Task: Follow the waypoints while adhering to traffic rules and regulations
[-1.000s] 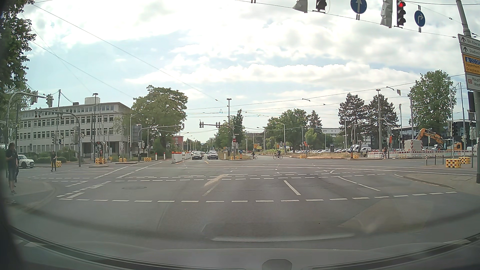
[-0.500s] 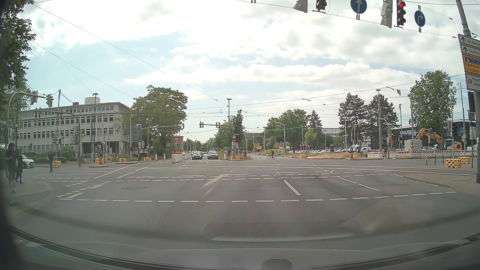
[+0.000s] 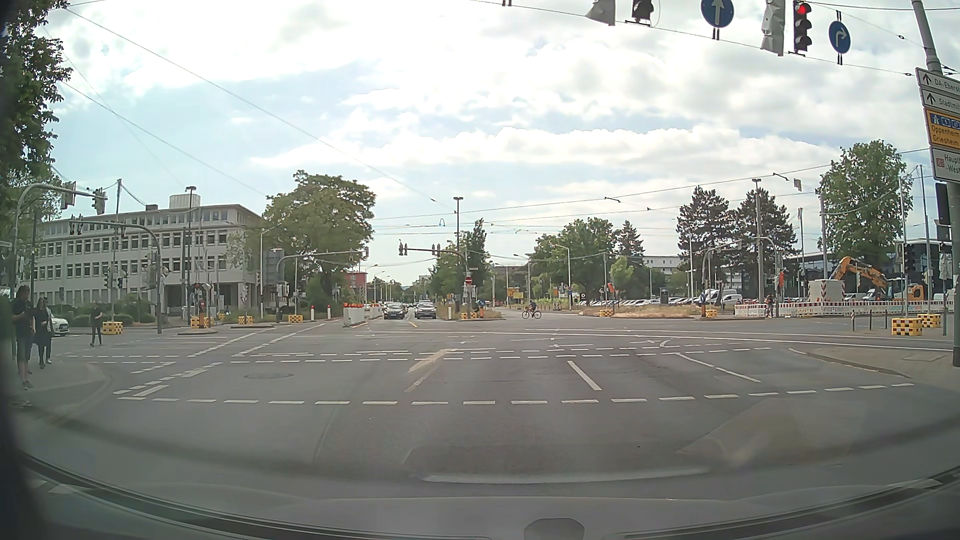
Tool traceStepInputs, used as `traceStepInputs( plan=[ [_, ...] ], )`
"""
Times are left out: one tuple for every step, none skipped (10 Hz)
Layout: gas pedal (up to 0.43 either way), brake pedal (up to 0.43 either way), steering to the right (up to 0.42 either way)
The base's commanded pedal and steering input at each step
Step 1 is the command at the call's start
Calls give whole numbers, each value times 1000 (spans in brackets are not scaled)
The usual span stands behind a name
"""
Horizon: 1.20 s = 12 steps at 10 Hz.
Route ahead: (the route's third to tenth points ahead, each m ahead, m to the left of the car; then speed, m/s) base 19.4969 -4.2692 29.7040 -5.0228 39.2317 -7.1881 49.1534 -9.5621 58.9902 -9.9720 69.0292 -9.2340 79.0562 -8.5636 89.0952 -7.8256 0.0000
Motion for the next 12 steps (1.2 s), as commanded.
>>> traceStepInputs(
  plan=[
    [0,268,21],
    [0,268,21],
    [0,268,21],
    [0,262,21],
    [0,268,21],
    [0,268,21],
    [0,268,20],
    [0,268,20],
    [0,268,20],
    [0,262,20],
    [0,268,20],
    [0,268,20]
  ],
)
